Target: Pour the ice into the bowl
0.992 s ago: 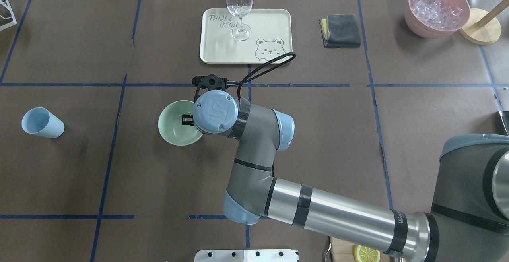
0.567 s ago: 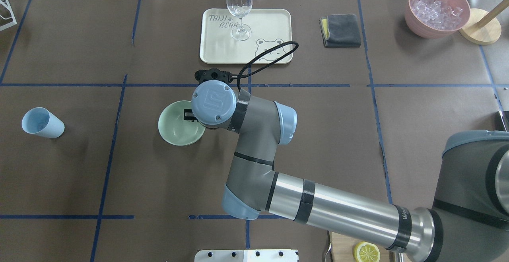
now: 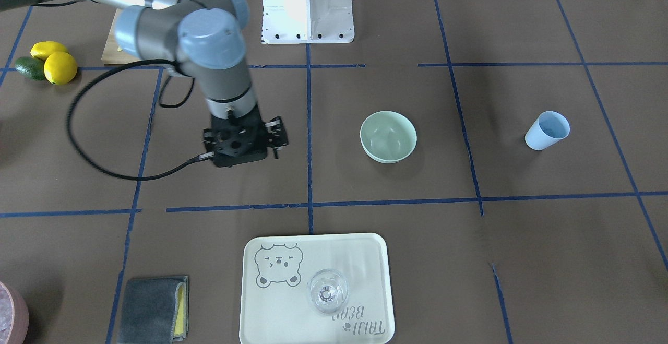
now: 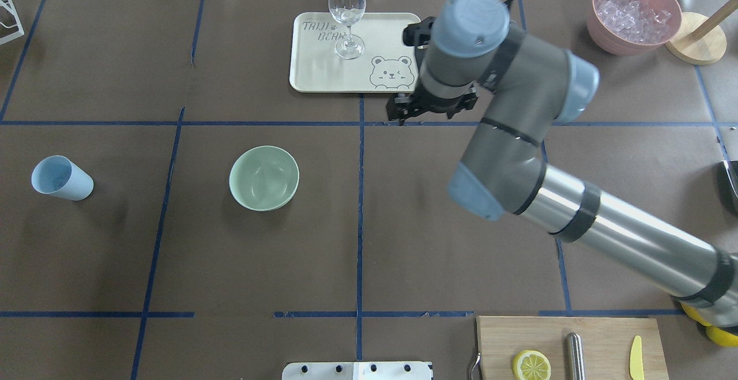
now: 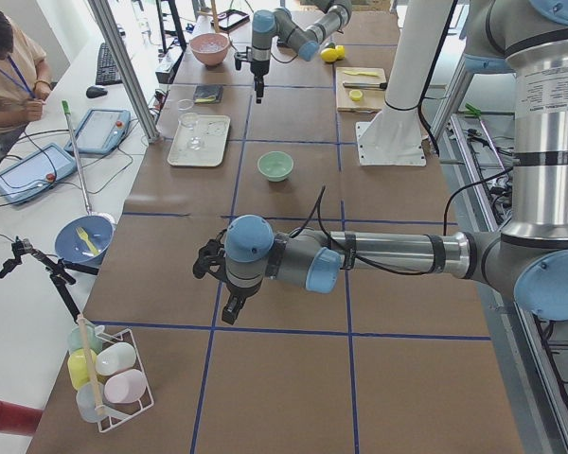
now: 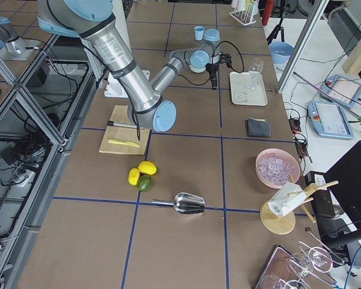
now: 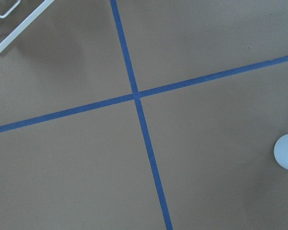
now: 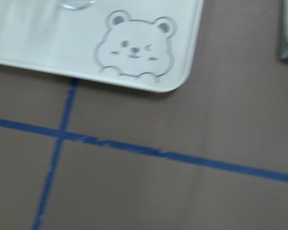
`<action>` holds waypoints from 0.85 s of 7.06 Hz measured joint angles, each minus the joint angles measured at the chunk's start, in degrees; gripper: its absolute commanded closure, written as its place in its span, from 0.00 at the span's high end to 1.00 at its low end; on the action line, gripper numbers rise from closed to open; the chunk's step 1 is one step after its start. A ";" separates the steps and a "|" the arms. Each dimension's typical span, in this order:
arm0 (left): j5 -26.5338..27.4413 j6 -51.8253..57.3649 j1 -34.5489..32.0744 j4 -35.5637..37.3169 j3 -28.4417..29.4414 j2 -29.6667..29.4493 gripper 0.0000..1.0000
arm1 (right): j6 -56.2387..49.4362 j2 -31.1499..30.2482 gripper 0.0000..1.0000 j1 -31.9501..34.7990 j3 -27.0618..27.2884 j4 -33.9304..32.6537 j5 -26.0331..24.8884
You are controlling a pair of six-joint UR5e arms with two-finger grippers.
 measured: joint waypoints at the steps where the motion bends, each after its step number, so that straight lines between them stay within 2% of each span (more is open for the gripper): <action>1: 0.04 -0.06 -0.01 -0.61 -0.01 -0.07 1.00 | -11.26 -5.37 1.00 5.95 1.40 0.04 3.16; 4: 0.11 -0.11 -0.02 -4.20 0.27 -0.32 1.00 | -45.91 -22.91 1.00 24.71 2.83 0.48 12.91; 6: 0.16 -0.17 0.16 -9.70 1.43 -1.50 1.00 | -59.30 -34.11 1.00 35.88 2.95 0.55 17.77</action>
